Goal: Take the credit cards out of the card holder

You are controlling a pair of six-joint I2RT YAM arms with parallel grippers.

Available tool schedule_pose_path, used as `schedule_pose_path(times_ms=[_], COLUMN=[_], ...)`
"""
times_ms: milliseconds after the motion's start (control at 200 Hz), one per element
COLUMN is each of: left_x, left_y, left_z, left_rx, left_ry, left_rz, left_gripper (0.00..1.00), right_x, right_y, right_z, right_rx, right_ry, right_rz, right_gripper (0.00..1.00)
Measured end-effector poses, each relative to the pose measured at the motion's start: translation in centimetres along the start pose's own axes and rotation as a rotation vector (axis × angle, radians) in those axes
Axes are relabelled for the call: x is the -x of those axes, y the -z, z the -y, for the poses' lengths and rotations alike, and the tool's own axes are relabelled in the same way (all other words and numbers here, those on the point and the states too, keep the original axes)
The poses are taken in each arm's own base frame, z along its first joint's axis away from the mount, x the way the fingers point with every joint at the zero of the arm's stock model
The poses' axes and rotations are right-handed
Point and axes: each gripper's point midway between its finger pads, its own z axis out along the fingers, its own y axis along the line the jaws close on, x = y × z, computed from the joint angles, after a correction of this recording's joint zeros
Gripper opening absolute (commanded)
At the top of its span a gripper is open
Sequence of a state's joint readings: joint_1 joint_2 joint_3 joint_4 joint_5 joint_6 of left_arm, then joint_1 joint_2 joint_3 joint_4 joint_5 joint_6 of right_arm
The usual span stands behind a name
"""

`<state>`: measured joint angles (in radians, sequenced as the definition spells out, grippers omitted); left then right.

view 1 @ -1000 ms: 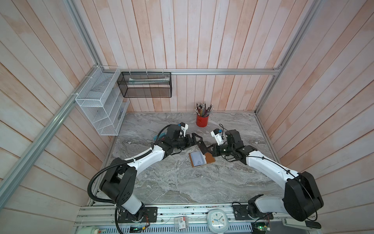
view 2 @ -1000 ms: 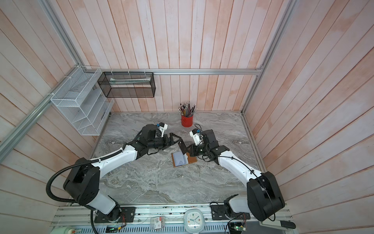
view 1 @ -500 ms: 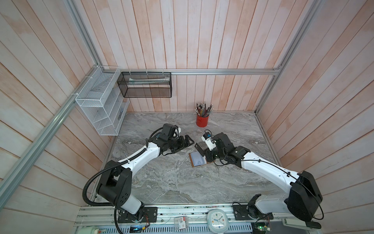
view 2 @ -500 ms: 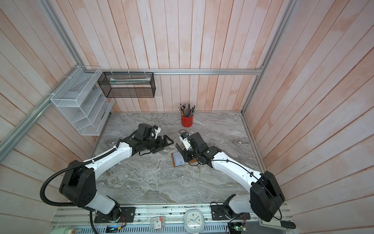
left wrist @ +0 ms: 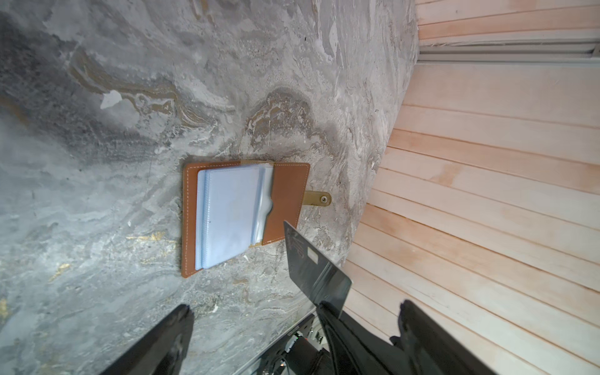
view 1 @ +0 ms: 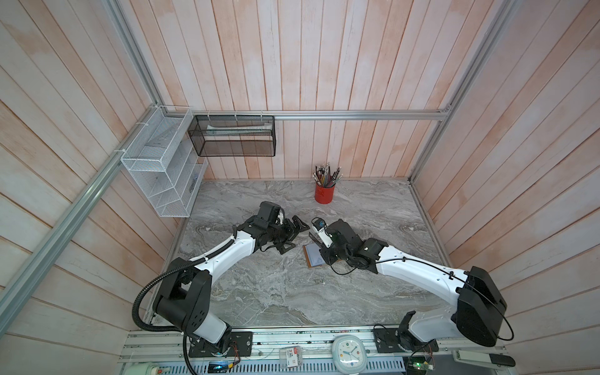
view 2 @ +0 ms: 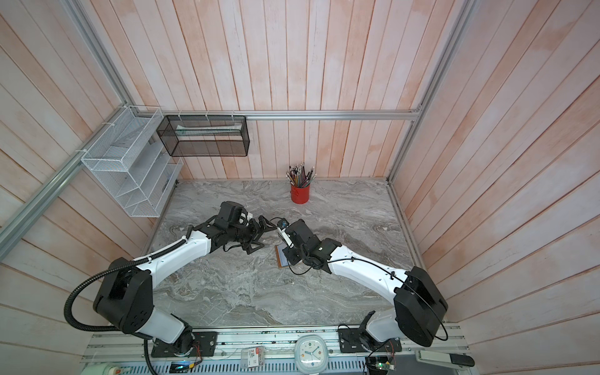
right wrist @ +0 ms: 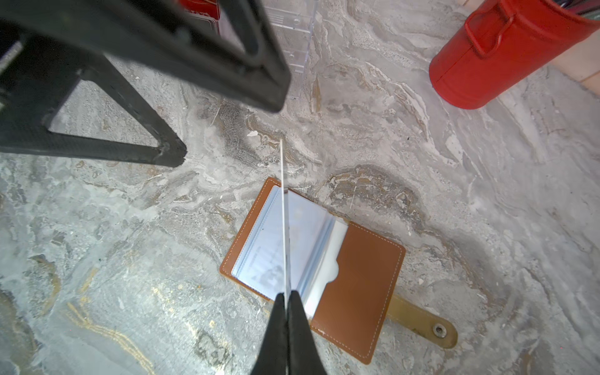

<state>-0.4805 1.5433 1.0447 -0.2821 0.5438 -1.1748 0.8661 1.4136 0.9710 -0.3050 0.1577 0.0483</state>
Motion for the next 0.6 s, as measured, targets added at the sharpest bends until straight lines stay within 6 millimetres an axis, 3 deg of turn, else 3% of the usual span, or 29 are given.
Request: schedule_pose_path(times_ms=[120, 250, 595], left_x=[0.1, -0.2, 0.0], left_y=[0.3, 0.0, -0.1], left_z=[0.7, -0.1, 0.5], left_rx=[-0.027, -0.024, -0.054], left_ry=[0.088, 0.196, 0.309], left_rz=[0.007, -0.001, 0.001], left_gripper=[1.0, 1.0, 0.96], right_x=[0.8, 1.8, 1.9], right_y=[0.1, 0.4, 0.6], right_z=[-0.2, -0.7, -1.1], right_rx=[-0.031, -0.072, -0.17], right_ry=[0.038, 0.079, 0.166], right_rz=[0.034, 0.089, 0.135], right_gripper=[0.0, 0.0, 0.0])
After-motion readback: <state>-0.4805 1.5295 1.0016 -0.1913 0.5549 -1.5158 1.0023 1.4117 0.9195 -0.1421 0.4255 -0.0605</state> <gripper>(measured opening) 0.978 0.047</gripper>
